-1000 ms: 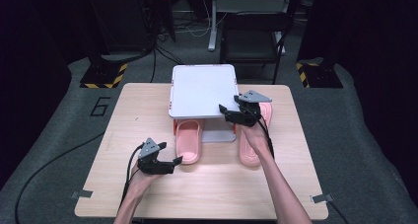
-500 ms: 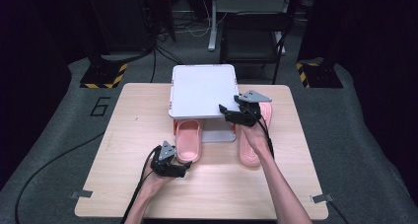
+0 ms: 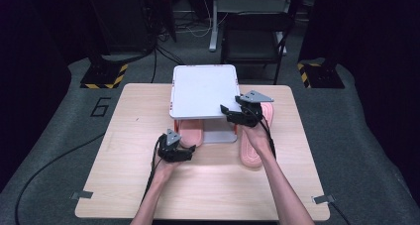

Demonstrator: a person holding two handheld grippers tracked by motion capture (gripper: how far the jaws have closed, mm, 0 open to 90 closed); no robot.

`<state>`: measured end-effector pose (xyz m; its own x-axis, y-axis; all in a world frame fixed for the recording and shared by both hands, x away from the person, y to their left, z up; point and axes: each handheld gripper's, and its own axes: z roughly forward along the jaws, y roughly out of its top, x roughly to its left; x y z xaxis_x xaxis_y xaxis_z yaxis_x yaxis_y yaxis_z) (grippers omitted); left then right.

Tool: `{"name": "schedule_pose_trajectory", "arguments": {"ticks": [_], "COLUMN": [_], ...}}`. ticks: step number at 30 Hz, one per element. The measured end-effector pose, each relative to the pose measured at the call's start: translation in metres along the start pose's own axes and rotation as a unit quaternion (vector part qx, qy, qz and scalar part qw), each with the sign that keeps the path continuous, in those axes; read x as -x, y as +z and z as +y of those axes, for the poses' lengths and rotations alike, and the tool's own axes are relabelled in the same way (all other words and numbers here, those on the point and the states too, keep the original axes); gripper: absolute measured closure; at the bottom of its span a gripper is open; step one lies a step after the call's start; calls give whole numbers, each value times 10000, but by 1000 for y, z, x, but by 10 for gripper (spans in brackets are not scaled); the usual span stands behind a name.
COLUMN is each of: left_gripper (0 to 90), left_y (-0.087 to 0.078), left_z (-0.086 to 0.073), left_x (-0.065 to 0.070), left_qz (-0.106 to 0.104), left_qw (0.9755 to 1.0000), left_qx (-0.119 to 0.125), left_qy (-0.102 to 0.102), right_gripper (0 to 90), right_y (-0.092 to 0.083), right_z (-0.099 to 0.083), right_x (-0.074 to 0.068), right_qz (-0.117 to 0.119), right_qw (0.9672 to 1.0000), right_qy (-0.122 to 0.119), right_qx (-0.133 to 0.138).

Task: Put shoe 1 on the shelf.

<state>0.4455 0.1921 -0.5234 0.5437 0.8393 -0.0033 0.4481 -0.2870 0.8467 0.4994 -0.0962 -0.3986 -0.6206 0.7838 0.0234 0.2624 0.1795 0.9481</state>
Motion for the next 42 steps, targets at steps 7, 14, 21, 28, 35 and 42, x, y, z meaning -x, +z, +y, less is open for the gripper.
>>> {"name": "schedule_pose_trajectory", "arguments": {"ticks": [7,14,21,28,35,42], "left_gripper": [108,86,101,100,100,74], "left_y": [11,15,-3,-49,-94,-129], "left_z": [6,9,10,8,-1,-28], "left_x": [-8,-12,-9,-23,-38,-58], "left_qz": [176,176,71,6,28,209], "left_qw": [9996,9997,9991,9961,9921,9902], "left_qx": [-50,-93,309,851,1238,1291], "left_qy": [-206,-102,-294,-238,-214,-485], "right_gripper": [278,279,280,217,188,153], "right_y": [0,0,0,-7,-44,-103], "right_z": [0,0,0,1,-12,-46], "right_x": [0,0,0,-1,-5,0], "right_qz": [2,4,7,-57,-47,-173], "right_qw": [10000,10000,10000,9998,9991,9984], "right_qy": [4,4,1,82,-1,53], "right_qx": [2,4,8,189,415,539]}}
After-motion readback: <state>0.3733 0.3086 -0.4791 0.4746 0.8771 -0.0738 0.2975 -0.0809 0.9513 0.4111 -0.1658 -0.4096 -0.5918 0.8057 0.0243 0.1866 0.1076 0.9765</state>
